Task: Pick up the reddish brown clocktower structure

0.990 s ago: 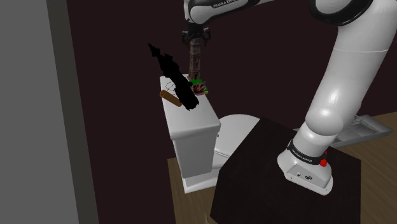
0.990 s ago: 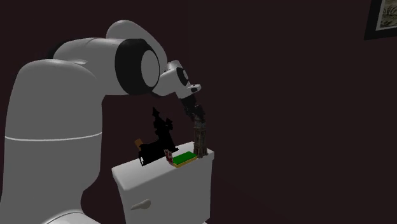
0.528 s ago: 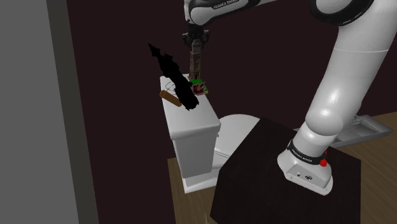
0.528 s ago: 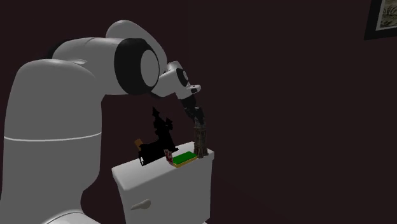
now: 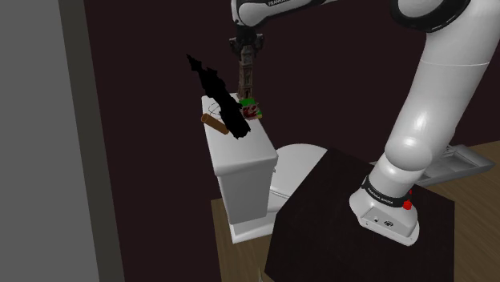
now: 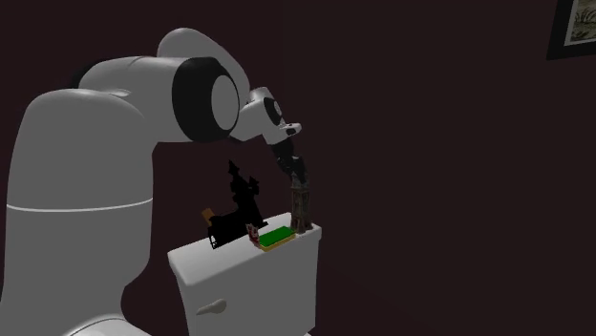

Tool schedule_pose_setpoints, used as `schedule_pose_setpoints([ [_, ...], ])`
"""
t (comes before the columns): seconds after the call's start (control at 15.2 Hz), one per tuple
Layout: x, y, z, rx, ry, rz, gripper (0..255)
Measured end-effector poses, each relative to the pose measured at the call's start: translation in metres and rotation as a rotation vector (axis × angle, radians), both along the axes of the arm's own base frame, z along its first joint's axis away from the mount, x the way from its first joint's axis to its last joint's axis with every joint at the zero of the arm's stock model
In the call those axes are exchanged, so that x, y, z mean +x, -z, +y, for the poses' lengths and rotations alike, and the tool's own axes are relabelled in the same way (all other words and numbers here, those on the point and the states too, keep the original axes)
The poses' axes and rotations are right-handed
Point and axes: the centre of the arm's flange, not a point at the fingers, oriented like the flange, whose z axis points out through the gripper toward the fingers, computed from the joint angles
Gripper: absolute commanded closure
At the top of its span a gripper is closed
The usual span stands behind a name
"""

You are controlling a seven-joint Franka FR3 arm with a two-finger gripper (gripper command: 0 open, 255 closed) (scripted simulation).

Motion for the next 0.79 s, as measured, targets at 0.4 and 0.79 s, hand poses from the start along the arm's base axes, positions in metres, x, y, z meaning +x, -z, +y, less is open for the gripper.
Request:
schedule_pose_setpoints([
  [0.4,-0.001,-0.030,-0.002,0.000,0.000,0.000,255],
  [0.79,-0.001,-0.060,-0.002,0.000,0.000,0.000,255],
])
